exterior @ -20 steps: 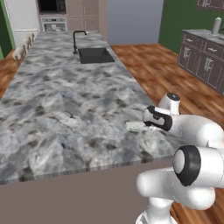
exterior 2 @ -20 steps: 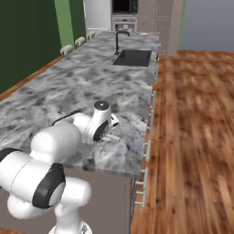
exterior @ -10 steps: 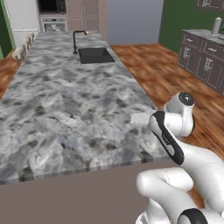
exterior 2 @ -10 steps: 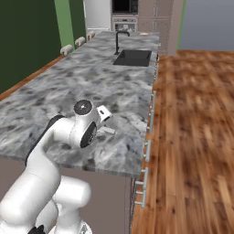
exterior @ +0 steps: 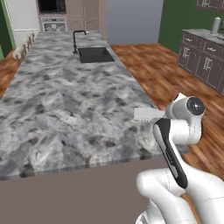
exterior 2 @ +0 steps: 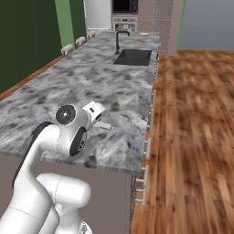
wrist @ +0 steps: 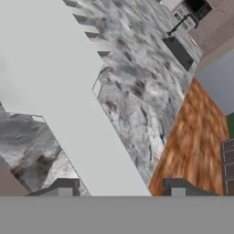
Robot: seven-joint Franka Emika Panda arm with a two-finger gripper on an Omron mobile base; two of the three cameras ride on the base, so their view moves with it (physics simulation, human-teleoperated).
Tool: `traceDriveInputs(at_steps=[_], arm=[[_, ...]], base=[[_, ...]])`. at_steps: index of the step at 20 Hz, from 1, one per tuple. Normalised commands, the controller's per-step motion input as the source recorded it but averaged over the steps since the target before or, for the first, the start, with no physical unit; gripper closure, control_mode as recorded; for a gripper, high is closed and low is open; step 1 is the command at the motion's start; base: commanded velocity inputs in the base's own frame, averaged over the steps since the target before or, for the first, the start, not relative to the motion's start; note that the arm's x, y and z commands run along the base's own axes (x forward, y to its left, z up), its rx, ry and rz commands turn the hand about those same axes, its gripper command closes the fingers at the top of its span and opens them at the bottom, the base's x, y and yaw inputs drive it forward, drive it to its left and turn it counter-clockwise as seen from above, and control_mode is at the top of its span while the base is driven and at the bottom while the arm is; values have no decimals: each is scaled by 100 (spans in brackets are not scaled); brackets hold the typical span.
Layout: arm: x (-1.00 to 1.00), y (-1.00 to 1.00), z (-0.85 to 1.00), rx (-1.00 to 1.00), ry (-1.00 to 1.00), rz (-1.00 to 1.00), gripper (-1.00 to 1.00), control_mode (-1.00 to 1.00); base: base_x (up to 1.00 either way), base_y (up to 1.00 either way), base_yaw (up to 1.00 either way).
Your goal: Pick up the tongs from the counter and place them near the plate next to the oven.
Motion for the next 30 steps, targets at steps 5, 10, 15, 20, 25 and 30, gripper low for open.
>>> traceDriveInputs(at_steps=[5, 10, 15, 20, 25, 30], arm=[[0, 0, 0, 0, 0, 0, 100, 100], [0, 0, 0, 0, 0, 0, 100, 100], [0, 0, 0, 0, 0, 0, 100, 100], [0, 0, 0, 0, 0, 0, 100, 100], [0, 0, 0, 0, 0, 0, 100, 100], [0, 0, 0, 0, 0, 0, 100, 100]], base=[[-72, -2, 0], [-96, -27, 0], [-90, -74, 0], [-69, -100, 0], [-26, -100, -1], [9, -100, -1]])
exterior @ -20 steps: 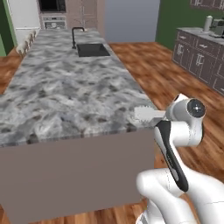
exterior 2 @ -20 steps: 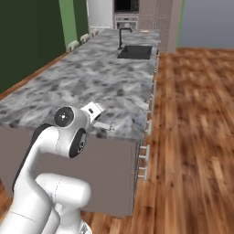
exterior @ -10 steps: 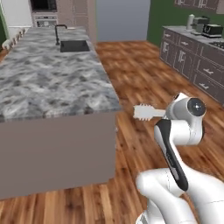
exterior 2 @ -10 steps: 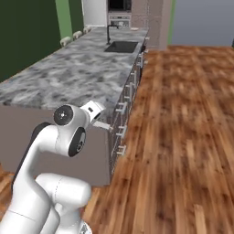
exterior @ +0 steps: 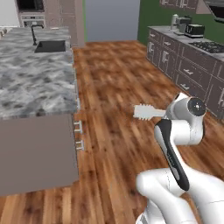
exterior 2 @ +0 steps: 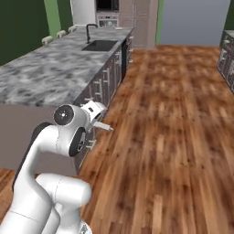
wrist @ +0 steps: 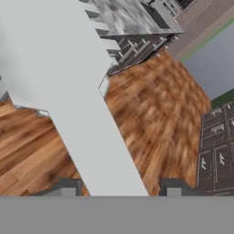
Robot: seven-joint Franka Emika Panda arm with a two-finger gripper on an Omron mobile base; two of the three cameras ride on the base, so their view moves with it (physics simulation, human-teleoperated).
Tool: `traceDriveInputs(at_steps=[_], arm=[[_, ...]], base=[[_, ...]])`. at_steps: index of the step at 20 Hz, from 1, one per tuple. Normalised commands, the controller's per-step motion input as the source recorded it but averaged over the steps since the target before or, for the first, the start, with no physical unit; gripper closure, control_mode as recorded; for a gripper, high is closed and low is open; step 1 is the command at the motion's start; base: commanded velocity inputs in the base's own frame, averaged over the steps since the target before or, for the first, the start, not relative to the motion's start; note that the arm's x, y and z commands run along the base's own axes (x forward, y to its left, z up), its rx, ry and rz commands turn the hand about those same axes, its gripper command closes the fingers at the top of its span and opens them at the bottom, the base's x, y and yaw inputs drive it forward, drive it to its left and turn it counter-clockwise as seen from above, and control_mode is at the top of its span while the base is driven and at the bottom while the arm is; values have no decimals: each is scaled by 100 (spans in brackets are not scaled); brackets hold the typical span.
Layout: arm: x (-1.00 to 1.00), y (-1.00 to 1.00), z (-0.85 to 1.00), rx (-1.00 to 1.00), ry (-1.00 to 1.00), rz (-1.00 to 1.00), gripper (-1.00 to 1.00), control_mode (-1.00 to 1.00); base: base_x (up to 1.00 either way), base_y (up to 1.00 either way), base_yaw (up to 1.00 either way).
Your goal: Pick up the tongs from the counter and place them near the plate next to the oven.
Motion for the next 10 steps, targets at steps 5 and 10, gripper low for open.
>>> traceDriveInputs(at_steps=[5, 10], arm=[[0, 0, 0, 0, 0, 0, 100, 100], [0, 0, 0, 0, 0, 0, 100, 100]], base=[[78, -97, -5], [100, -71, -1]])
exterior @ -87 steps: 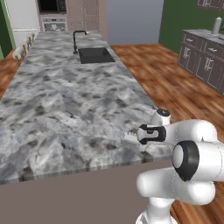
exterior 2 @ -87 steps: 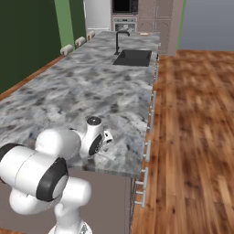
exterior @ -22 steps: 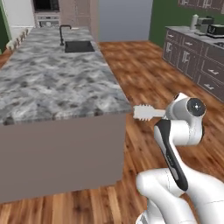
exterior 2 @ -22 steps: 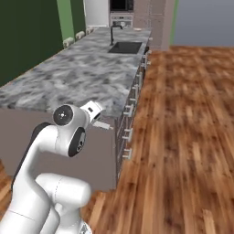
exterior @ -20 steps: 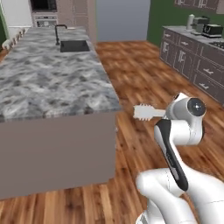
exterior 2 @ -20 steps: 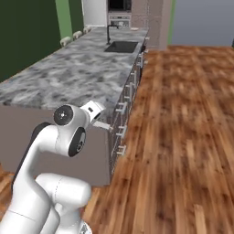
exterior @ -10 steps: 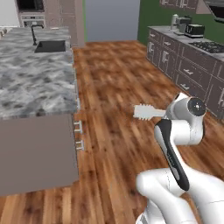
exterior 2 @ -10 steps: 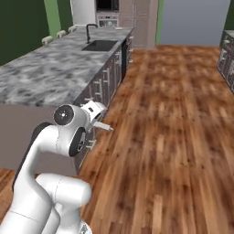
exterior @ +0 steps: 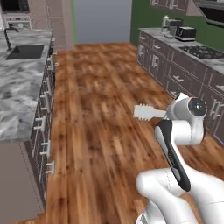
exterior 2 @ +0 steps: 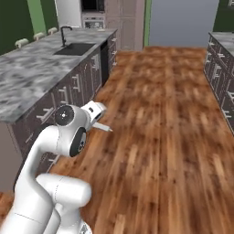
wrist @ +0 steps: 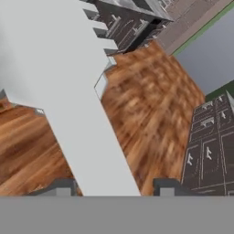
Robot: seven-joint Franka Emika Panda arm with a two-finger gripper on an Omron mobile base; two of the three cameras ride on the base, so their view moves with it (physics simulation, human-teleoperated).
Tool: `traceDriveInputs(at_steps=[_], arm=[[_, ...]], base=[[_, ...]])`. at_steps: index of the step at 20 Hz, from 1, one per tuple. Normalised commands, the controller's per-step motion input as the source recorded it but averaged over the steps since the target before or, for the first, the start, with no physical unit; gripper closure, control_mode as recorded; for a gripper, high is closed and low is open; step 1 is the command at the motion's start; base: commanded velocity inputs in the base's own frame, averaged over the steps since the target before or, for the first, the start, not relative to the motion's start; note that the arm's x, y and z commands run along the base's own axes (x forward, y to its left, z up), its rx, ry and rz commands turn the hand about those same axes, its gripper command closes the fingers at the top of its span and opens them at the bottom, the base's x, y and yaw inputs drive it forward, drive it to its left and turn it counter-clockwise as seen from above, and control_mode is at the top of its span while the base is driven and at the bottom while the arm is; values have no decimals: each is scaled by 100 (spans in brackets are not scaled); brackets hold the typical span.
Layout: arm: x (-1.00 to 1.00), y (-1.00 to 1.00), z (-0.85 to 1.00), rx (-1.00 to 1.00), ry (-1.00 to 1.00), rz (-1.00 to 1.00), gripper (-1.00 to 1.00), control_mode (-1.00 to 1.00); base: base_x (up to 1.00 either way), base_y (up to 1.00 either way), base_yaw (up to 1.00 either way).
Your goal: Pick up the tongs from the counter and place them near the plate next to the oven.
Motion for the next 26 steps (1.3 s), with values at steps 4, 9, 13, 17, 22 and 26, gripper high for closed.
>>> traceDriveInputs(at_steps=[4, 9, 13, 17, 22, 26], arm=[[0, 0, 0, 0, 0, 0, 100, 100], [0, 0, 0, 0, 0, 0, 100, 100], [0, 0, 0, 0, 0, 0, 100, 100], [0, 0, 0, 0, 0, 0, 100, 100], [0, 0, 0, 0, 0, 0, 100, 100], [0, 0, 0, 0, 0, 0, 100, 100]], base=[[100, -55, 0], [100, -33, 0], [100, -15, 0], [100, -1, 2], [100, 0, 5], [100, 0, 12]])
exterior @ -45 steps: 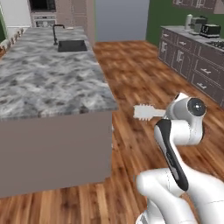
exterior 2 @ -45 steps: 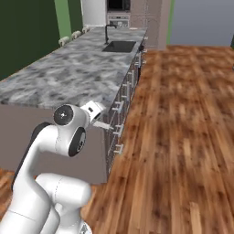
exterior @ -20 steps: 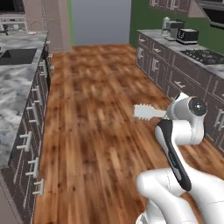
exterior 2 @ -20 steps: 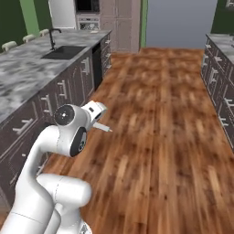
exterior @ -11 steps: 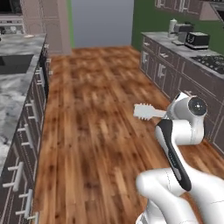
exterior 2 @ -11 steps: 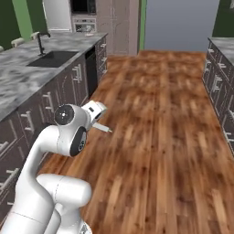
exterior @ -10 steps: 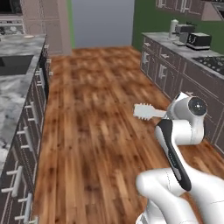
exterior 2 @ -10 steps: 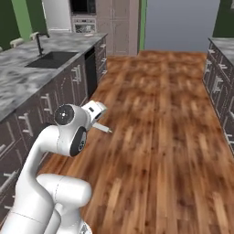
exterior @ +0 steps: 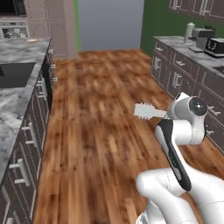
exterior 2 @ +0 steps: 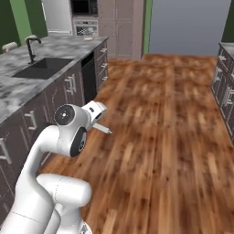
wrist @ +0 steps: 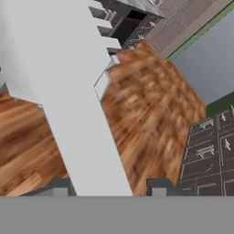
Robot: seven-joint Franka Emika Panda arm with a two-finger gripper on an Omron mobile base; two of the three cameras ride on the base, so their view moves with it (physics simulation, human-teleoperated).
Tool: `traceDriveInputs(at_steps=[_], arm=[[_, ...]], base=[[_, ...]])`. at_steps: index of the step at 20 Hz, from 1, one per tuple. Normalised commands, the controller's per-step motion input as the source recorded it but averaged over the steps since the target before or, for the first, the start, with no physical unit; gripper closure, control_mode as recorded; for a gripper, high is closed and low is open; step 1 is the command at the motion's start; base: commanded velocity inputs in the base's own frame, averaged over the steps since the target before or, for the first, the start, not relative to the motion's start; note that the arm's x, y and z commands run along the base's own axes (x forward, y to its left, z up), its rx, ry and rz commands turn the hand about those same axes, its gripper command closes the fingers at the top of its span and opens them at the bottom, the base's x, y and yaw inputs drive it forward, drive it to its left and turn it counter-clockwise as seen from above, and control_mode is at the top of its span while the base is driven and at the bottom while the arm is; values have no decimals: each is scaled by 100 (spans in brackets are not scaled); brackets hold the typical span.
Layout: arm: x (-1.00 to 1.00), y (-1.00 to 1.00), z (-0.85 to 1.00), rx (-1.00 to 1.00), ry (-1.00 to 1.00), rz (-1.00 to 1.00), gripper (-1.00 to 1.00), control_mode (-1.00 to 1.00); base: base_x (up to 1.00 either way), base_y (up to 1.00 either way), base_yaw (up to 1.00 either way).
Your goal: Pick up the tongs from the counter and place them near the plate next to the oven.
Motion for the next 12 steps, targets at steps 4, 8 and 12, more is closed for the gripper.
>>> traceDriveInputs(at_steps=[4, 8, 12], arm=[[0, 0, 0, 0, 0, 0, 100, 100], [0, 0, 0, 0, 0, 0, 100, 100], [0, 0, 0, 0, 0, 0, 100, 100]], base=[[100, 0, 14], [100, 0, 12], [100, 0, 10]])
